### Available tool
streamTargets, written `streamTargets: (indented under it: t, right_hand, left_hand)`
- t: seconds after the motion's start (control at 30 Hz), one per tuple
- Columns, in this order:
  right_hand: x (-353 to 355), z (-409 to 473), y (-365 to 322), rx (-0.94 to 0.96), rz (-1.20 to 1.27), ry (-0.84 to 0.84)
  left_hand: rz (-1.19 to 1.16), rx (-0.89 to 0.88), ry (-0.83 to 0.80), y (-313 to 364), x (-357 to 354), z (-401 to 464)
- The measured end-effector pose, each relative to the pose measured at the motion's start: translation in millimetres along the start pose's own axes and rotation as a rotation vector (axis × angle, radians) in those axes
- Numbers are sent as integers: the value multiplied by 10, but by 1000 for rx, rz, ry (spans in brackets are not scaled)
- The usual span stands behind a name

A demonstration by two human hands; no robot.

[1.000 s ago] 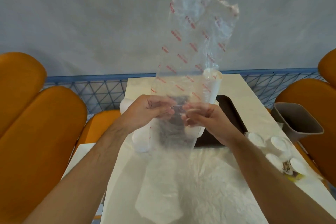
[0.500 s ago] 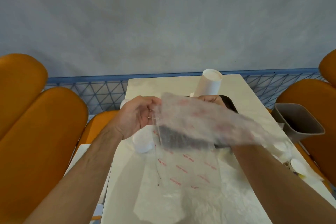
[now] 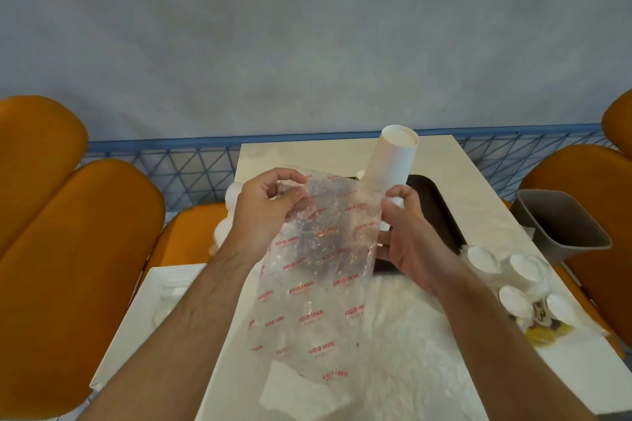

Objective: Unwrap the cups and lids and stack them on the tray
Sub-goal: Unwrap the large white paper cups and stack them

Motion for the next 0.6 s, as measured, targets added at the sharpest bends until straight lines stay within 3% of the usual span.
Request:
streamTargets:
  t: [0.13,0.23,0.4,0.6]
  right_hand:
    - [-8,-105,132,-4,-61,85]
    - [-95,-144,100,10,-186,51]
    - [-68,-50,-3,109,-245,230]
    - [-29,-18,36,130,-169,214]
  left_hand:
    - [13,-14,71,-58,-7,-4]
    - [22,-16,90,-99,-14,-16]
    - [-131,159,109,-250,29,-76]
    - [-157,250,28,-416,87,-248]
Point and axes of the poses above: each hand's wrist, its own z-axis towards the middle knuckle, its own x-axis out of the back of the hand, y = z × x, the point moved 4 cm from there along z, towards the middle knuckle, and after that the axes turned 7 degrees about y, right-handed, at the moved point
